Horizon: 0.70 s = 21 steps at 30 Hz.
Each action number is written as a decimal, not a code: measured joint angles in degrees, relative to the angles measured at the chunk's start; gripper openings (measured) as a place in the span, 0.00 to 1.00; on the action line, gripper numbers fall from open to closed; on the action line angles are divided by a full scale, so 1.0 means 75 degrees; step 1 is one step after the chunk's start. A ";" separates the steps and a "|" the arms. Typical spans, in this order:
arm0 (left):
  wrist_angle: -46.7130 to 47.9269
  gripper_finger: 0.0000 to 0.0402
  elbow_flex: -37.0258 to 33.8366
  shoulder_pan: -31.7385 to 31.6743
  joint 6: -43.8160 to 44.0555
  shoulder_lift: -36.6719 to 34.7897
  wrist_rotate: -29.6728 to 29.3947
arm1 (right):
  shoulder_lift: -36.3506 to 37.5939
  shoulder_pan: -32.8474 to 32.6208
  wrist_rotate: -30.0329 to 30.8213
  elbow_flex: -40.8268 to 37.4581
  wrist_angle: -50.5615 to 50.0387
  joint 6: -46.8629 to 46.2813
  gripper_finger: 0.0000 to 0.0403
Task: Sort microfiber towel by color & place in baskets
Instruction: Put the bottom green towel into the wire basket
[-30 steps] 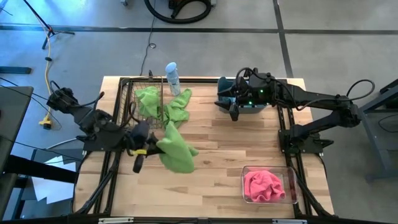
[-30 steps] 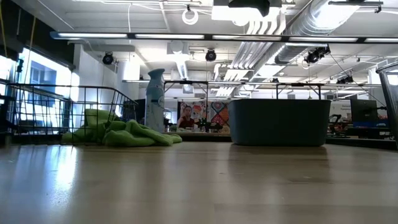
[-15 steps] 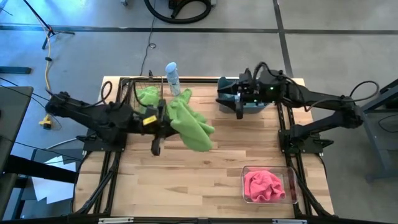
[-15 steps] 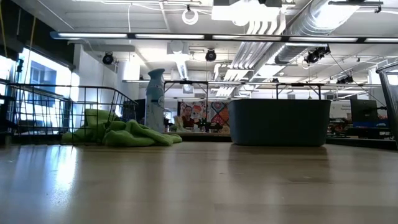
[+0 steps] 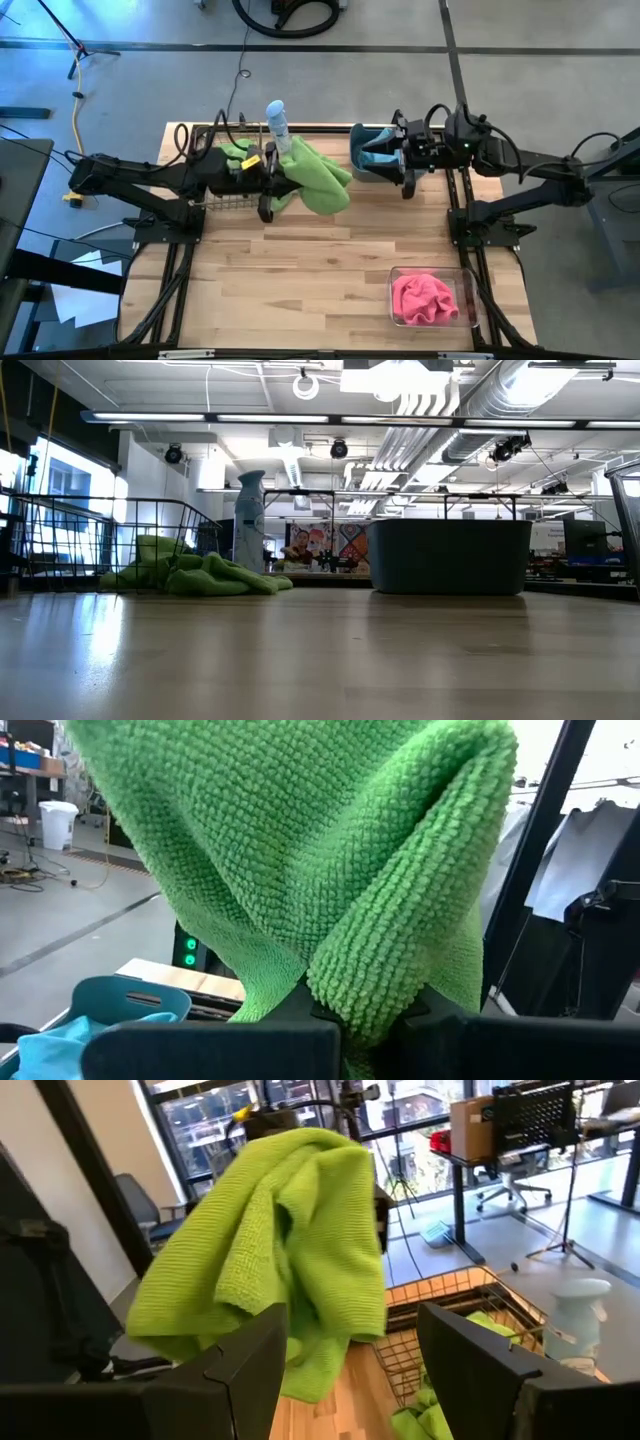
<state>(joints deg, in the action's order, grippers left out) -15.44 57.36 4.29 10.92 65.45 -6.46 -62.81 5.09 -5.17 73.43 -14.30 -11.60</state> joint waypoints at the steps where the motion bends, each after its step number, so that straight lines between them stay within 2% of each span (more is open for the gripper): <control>1: 0.0000 0.00 0.0000 -0.0040 0.0051 0.0000 0.0021 | 0.0000 -0.0041 0.0008 0.0000 0.0003 0.0013 0.55; 14: -0.0102 0.00 0.0000 -0.0084 0.0037 0.0003 0.0011 | -0.0012 -0.0141 0.0059 0.0000 0.0003 0.0017 0.55; 21: 0.0372 0.00 0.0150 -0.0239 -0.0590 -0.0132 -0.0130 | -0.0012 -0.0143 0.0064 0.0000 0.0014 0.0007 0.55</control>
<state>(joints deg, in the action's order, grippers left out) -12.65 58.48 2.50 6.50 64.46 -7.43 -62.89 4.01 -4.69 73.43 -14.20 -11.55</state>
